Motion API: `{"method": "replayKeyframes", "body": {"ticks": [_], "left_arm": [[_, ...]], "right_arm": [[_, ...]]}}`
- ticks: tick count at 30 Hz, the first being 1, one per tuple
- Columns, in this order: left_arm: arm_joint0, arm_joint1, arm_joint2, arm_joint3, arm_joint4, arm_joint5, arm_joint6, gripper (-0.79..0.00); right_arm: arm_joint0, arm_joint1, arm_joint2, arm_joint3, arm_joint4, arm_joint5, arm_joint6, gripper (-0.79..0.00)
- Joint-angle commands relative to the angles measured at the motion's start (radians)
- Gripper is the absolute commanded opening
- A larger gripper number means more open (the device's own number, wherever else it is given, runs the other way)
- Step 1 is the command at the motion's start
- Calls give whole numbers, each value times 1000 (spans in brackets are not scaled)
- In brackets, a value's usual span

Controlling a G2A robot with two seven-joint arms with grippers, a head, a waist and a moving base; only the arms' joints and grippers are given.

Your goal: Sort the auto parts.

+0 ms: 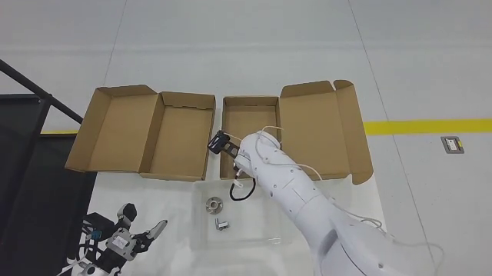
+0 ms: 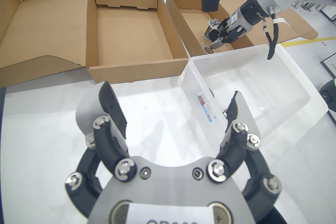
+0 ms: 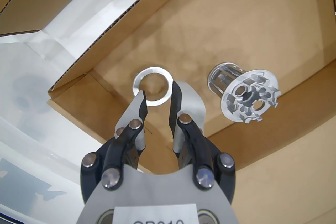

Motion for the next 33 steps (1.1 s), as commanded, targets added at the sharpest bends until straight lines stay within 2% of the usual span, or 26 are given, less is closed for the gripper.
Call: {"method": "replayKeyframes", "body": {"ticks": [1,10,18,22,26,33], "left_arm": [[0,0,0,0,0,0,0,0],[0,0,0,0,0,0,0,0],[-6,-1,-3,0,-10,12,-3,0],[-19,-1,-21,9,-40,43,-10,0],[-32,0,-21,14,-30,44,-52,0],[-77,4,18,2,40,19,-115,0]], "right_arm": [[3,-3,2,7,-2,4,-11,-557],[23,-3,18,9,-8,1,-116,-573],[23,28,41,-14,-21,-67,-305,-576],[10,59,55,-29,-37,-134,-441,-570],[-15,101,65,-61,-76,-194,-609,-603],[-90,208,85,-218,-212,-270,-832,-560]]}}
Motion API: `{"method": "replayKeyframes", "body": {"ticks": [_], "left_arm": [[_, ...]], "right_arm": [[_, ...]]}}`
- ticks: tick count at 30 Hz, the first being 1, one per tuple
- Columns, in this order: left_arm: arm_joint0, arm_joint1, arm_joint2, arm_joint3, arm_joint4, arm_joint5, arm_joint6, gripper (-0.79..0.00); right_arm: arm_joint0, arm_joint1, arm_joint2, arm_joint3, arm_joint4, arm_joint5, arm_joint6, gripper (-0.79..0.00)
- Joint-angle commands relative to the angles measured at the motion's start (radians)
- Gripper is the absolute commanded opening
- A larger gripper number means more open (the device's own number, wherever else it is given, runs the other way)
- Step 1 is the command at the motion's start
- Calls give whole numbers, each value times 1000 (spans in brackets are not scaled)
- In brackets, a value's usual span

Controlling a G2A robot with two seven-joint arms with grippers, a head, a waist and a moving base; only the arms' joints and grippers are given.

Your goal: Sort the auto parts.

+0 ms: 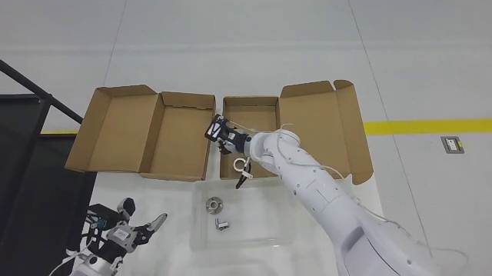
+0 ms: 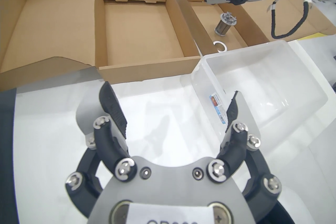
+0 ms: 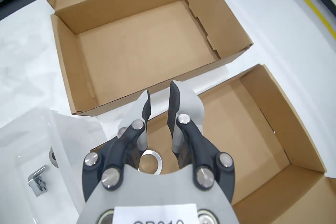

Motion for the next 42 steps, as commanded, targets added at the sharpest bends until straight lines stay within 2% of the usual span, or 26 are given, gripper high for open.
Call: {"method": "replayKeyframes", "body": {"ticks": [1,5,7,9,11,13,26,30,36,39,42], "left_arm": [[-16,2,11,-8,21,-14,-18,0],[-54,5,38,-33,64,-37,-47,0],[-75,7,49,-49,93,-52,-68,0],[-94,8,64,-64,116,-63,-87,0],[-112,9,81,-80,132,-60,-107,0],[-123,9,95,-95,131,-65,-120,0],[-123,9,98,-97,134,-69,-121,0],[-140,17,127,-133,224,-150,-157,0],[-265,30,216,-174,315,-338,-313,0],[-351,31,304,-169,363,-411,-412,0],[-430,28,410,-160,414,-469,-505,0]], "right_arm": [[-29,39,14,-76,-48,-1,-41,-554],[-144,144,94,-335,-144,26,-55,-526],[-249,209,173,-540,-197,38,-9,-493],[-392,275,282,-790,-251,27,74,-419],[-552,331,395,-1049,-300,-25,177,-9],[-669,363,475,-1223,-326,-72,253,0],[-669,363,475,-1223,-326,-72,253,0],[-683,370,492,-1236,-342,-107,175,0],[-777,404,572,-1314,-403,-209,25,0],[-828,425,622,-1356,-438,-299,-55,0],[-892,446,689,-1403,-478,-337,-151,0]]}}
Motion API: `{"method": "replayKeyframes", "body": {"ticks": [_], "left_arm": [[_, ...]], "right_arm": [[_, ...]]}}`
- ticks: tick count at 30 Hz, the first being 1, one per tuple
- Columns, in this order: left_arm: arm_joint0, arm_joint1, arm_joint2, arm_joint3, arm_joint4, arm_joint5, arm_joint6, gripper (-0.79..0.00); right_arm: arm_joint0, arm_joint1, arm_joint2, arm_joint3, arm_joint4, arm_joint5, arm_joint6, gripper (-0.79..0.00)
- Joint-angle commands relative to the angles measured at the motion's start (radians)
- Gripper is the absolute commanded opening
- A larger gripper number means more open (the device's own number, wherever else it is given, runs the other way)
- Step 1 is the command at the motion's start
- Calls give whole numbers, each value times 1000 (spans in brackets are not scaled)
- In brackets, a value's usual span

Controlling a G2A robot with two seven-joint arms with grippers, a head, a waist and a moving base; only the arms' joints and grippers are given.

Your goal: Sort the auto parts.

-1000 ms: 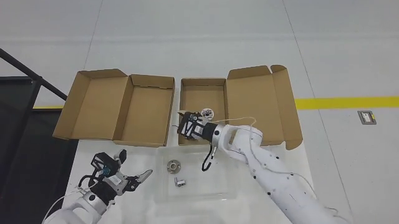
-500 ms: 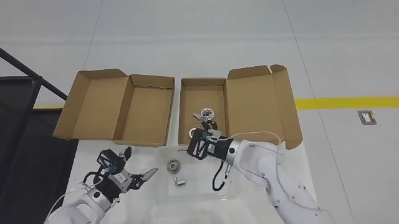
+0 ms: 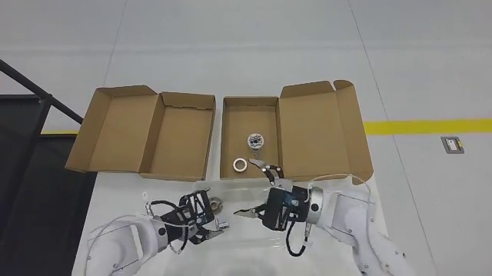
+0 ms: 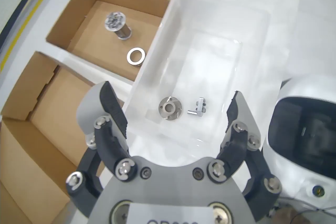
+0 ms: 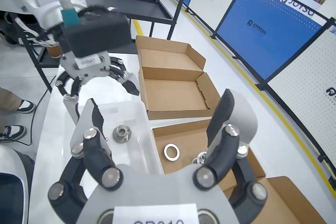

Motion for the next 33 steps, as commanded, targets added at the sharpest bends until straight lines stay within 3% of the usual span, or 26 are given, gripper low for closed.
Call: {"method": "replayKeyframes", "body": {"ticks": [1,4,7,16,20,31,33], "left_arm": [[-58,-4,80,13,25,-31,-55,0],[-136,-9,172,39,72,-89,-139,0],[-192,-15,240,61,108,-89,-189,0],[-190,-15,240,62,109,-84,-186,0],[-179,-14,274,88,188,-45,-224,0],[-278,-45,398,222,130,-13,-378,0],[-294,-51,415,241,107,-5,-403,-68]], "right_arm": [[-47,14,46,-32,-31,-14,-68,0],[-113,31,105,-69,-70,-15,-144,0],[-142,40,126,-90,-95,-35,-168,0],[-142,40,126,-90,-95,-35,-168,0],[-142,40,126,-90,-95,-35,-168,0],[-142,40,126,-90,-95,-35,-168,0],[-142,40,126,-90,-95,-35,-168,0]]}}
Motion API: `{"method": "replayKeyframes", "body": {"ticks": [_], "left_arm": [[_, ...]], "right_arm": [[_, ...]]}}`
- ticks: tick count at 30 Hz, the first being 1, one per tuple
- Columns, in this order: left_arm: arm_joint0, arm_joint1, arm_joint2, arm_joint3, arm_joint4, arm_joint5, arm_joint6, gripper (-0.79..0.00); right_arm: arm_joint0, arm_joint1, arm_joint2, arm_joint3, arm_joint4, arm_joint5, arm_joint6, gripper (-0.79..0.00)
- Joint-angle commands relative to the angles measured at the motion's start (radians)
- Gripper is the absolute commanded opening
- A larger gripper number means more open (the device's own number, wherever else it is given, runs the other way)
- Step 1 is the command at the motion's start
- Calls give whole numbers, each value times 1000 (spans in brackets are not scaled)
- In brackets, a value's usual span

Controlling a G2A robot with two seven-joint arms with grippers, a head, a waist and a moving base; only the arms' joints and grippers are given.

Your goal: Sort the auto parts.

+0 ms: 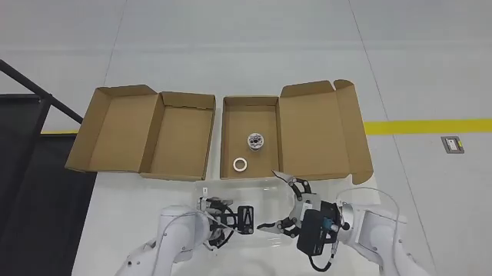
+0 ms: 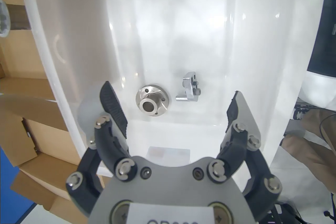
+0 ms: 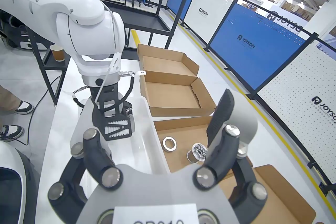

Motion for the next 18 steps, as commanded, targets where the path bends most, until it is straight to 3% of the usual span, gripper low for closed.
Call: {"method": "replayKeyframes", "body": {"ticks": [1,8,9,10,11,18], "left_arm": [[-13,-5,13,16,-21,5,-21,-89],[-63,-12,77,89,-62,31,-49,-219],[-70,-11,85,98,-67,33,-52,-265],[-77,-11,92,104,-73,36,-55,-372],[-83,-10,98,108,-78,40,-58,-403],[-106,3,126,131,-122,64,-83,-416]], "right_arm": [[0,0,0,0,0,0,0,0],[0,0,0,0,0,0,0,0],[0,0,0,0,0,0,0,0],[0,0,0,0,0,0,0,0],[0,0,0,0,0,0,0,0],[0,0,0,0,0,0,0,0]]}}
